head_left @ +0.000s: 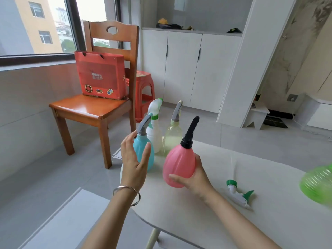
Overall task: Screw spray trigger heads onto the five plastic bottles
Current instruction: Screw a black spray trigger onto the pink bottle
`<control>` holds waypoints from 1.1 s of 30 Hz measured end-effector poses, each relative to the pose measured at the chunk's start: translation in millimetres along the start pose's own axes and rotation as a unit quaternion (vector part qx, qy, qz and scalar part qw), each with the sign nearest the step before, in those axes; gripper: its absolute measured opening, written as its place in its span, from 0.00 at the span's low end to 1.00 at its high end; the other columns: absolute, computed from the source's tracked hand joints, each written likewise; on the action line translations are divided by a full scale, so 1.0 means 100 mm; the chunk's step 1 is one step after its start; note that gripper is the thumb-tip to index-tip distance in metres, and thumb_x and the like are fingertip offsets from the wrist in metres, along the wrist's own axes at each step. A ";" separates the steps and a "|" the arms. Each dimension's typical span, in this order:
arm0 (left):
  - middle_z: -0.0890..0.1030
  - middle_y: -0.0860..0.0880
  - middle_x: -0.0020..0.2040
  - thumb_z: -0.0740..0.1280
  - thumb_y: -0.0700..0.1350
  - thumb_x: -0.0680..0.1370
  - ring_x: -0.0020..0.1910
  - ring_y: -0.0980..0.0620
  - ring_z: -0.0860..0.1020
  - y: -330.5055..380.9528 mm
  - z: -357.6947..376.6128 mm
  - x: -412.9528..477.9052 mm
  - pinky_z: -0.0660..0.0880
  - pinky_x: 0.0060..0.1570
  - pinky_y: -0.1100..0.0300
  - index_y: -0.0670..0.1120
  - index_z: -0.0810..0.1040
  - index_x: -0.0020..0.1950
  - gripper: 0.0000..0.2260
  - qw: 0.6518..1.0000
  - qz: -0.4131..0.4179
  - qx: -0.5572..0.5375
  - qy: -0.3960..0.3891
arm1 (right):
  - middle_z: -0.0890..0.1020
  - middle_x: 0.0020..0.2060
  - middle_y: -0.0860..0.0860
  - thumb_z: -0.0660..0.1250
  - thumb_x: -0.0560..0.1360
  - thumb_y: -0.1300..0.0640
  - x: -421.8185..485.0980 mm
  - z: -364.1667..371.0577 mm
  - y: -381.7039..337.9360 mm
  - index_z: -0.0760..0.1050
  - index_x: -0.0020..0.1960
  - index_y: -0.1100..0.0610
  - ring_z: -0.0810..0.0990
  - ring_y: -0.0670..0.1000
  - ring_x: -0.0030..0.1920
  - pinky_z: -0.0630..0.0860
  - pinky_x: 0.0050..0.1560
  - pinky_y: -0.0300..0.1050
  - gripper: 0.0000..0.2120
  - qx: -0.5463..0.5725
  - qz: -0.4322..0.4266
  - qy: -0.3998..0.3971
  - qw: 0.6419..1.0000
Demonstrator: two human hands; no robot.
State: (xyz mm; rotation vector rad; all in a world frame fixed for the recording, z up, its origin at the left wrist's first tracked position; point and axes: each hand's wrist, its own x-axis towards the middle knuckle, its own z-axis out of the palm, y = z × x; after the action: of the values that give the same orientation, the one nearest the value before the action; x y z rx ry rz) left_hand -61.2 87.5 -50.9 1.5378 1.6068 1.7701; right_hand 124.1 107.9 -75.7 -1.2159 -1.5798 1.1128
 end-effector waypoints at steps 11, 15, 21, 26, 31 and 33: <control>0.60 0.45 0.75 0.68 0.54 0.74 0.73 0.46 0.59 -0.78 -0.02 0.10 0.57 0.72 0.51 0.46 0.56 0.75 0.35 0.987 -0.109 0.096 -0.069 | 0.65 0.63 0.44 0.81 0.58 0.55 0.35 0.28 0.31 0.56 0.63 0.38 0.68 0.42 0.61 0.67 0.48 0.21 0.45 -0.057 -0.021 -0.013 0.998; 0.61 0.46 0.75 0.66 0.56 0.73 0.72 0.46 0.62 -0.83 -0.05 0.14 0.61 0.71 0.45 0.49 0.55 0.74 0.34 0.986 -0.131 0.056 -0.086 | 0.68 0.64 0.44 0.81 0.58 0.54 0.40 0.31 0.36 0.58 0.65 0.39 0.71 0.46 0.62 0.72 0.56 0.37 0.45 -0.037 -0.017 -0.016 0.999; 0.60 0.48 0.75 0.67 0.55 0.73 0.72 0.48 0.62 -0.90 -0.07 0.13 0.61 0.72 0.49 0.48 0.56 0.74 0.34 0.984 -0.134 0.031 -0.114 | 0.69 0.63 0.43 0.80 0.57 0.50 0.41 0.38 0.37 0.57 0.62 0.33 0.72 0.43 0.61 0.73 0.51 0.32 0.43 -0.036 -0.019 -0.019 0.999; 0.59 0.48 0.75 0.66 0.56 0.73 0.73 0.48 0.62 -0.94 -0.05 0.14 0.62 0.70 0.49 0.49 0.55 0.75 0.34 0.981 -0.146 0.041 -0.117 | 0.69 0.63 0.43 0.80 0.58 0.52 0.44 0.43 0.36 0.57 0.60 0.33 0.72 0.43 0.60 0.72 0.51 0.32 0.43 -0.035 -0.024 -0.017 0.999; 0.60 0.48 0.75 0.66 0.57 0.73 0.72 0.49 0.62 -0.97 -0.06 0.15 0.62 0.69 0.52 0.49 0.55 0.74 0.34 0.981 -0.147 0.040 -0.117 | 0.69 0.63 0.44 0.80 0.58 0.52 0.44 0.44 0.37 0.57 0.62 0.34 0.72 0.45 0.61 0.73 0.56 0.38 0.43 -0.035 -0.026 -0.015 0.999; 0.60 0.49 0.75 0.66 0.57 0.73 0.72 0.49 0.62 -0.98 -0.06 0.15 0.63 0.69 0.51 0.50 0.55 0.74 0.34 0.981 -0.150 0.039 -0.119 | 0.68 0.64 0.45 0.80 0.58 0.52 0.44 0.44 0.37 0.56 0.64 0.35 0.71 0.46 0.62 0.73 0.57 0.41 0.44 -0.035 -0.026 -0.015 0.999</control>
State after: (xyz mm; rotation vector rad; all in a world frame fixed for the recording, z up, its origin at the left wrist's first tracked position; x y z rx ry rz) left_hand -112.5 128.6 -125.9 1.3920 1.6968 1.3272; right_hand 83.4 149.0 -118.5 -1.2030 -1.6765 1.0544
